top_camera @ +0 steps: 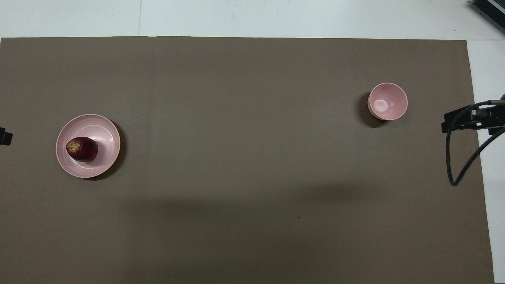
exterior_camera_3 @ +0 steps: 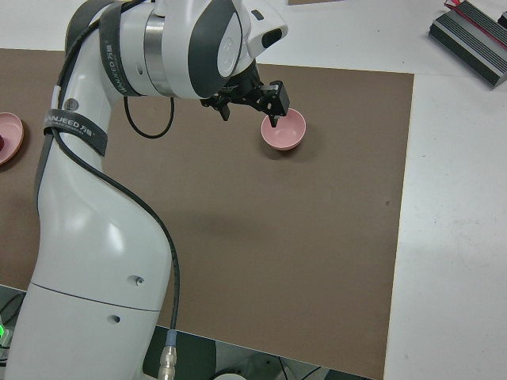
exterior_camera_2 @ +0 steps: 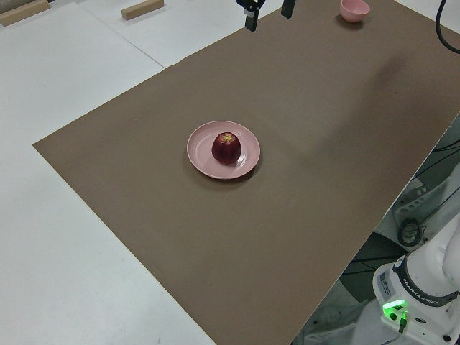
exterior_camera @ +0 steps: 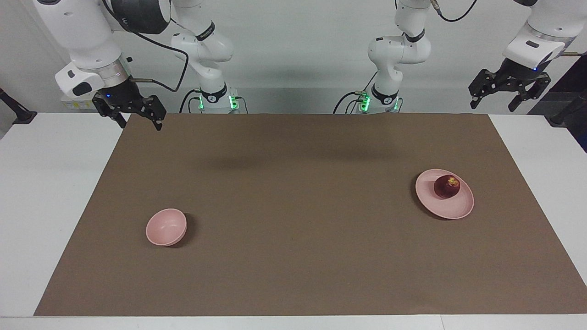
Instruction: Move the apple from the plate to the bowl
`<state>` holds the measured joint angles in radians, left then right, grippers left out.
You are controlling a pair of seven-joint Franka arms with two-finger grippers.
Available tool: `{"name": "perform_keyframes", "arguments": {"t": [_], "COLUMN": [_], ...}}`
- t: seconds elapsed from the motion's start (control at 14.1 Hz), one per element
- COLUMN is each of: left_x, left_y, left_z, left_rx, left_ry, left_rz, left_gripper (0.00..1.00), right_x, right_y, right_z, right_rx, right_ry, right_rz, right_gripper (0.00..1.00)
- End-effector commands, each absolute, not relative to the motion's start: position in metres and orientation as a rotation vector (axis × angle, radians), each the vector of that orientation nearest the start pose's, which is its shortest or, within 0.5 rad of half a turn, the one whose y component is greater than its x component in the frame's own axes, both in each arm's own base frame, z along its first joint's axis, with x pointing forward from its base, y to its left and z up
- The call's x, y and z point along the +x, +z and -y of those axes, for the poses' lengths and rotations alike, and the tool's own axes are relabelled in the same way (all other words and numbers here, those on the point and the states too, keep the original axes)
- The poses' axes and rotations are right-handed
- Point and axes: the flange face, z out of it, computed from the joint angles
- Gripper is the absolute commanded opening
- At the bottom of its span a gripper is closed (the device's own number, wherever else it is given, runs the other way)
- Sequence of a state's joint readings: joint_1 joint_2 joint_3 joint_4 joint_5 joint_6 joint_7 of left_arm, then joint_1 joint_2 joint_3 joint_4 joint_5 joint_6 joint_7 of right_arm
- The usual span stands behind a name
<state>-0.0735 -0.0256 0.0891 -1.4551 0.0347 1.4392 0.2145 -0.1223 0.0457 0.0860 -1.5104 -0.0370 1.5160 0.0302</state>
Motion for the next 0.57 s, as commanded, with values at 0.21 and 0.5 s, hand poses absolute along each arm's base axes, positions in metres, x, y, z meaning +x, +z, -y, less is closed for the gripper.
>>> {"name": "perform_keyframes", "arguments": {"t": [0.21,0.5], "left_x": [0.526,0.532], "left_y": [0.679,0.673], "left_z": [-0.017,-0.017], "left_rx": [-3.084,-3.077], "left_ry": [-0.023,-0.108], "left_rz": [-0.302,-0.308], "left_gripper": [1.0,1.0], "right_x": [0.564,0.564], "right_y": [0.624,0.623], "right_z": [0.026,0.029], "right_rx": [-3.178,-3.178], "right_ry": [0.049,0.054], "right_rz": [-0.087,-0.088], "right_gripper": [1.0,1.0]}}
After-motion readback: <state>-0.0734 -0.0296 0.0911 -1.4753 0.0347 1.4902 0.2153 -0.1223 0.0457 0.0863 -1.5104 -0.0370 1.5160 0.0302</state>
